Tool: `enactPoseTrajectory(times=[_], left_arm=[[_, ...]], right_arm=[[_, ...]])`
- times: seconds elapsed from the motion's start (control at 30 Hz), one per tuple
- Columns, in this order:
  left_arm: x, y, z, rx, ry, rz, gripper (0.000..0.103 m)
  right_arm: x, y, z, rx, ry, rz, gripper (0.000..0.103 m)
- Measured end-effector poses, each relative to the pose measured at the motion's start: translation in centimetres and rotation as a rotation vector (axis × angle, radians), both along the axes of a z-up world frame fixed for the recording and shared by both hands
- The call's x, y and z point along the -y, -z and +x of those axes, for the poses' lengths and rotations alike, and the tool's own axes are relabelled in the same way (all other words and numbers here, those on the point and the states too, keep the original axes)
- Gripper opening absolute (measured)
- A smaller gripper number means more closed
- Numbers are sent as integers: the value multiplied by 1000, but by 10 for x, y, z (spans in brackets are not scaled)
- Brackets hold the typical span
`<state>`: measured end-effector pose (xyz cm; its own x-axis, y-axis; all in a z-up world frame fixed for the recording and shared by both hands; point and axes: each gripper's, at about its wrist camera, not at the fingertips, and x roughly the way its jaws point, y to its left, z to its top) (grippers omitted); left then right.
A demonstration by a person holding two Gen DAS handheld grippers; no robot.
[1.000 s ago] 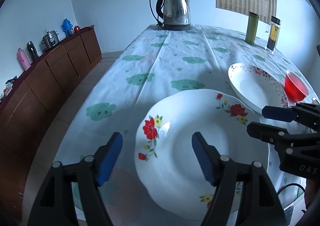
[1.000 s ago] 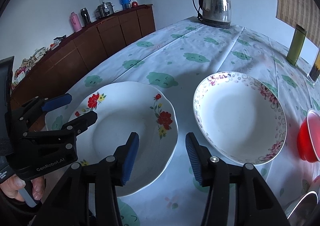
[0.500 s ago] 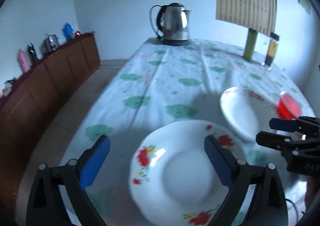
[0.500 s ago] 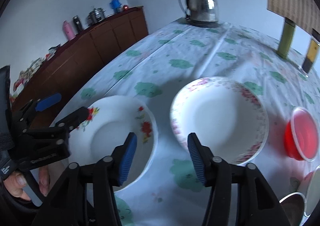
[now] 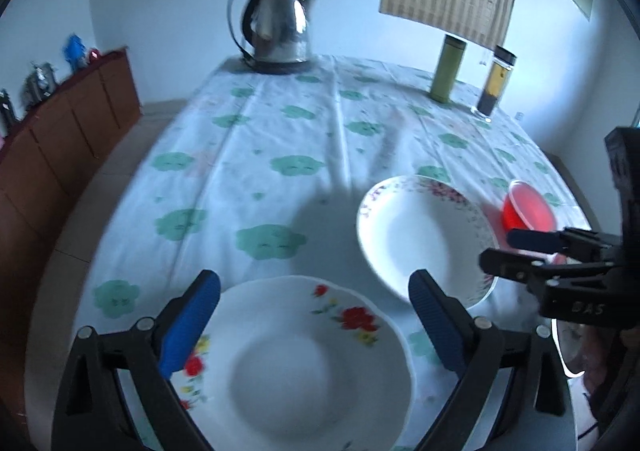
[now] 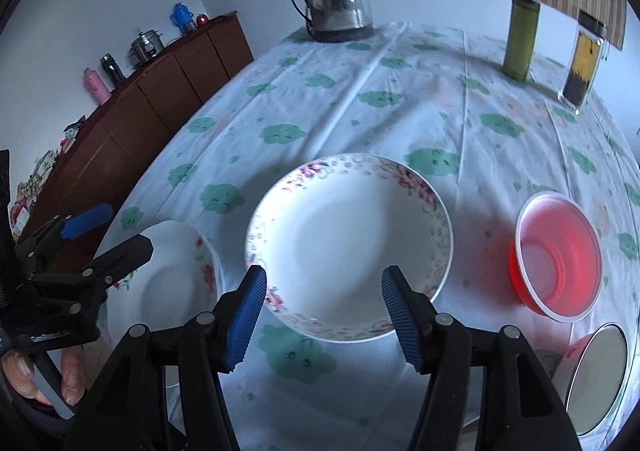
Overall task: Organize plates and bowls
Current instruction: 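Move both tools toward the pink-floral white bowl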
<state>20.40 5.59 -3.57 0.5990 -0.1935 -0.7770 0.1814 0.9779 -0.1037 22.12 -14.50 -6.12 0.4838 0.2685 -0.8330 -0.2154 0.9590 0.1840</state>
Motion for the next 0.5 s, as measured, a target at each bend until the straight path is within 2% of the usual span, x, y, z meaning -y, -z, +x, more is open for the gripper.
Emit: enactPoseTrajectory(times=[0.13,0.5], left_arm=[[10,3,17,-58,30,-34,97],[33,18,58,-136,56,21,97]], right_arm=[[13,6,13,-51,32,29,62],[39,16,34,-91,104,-8,62]])
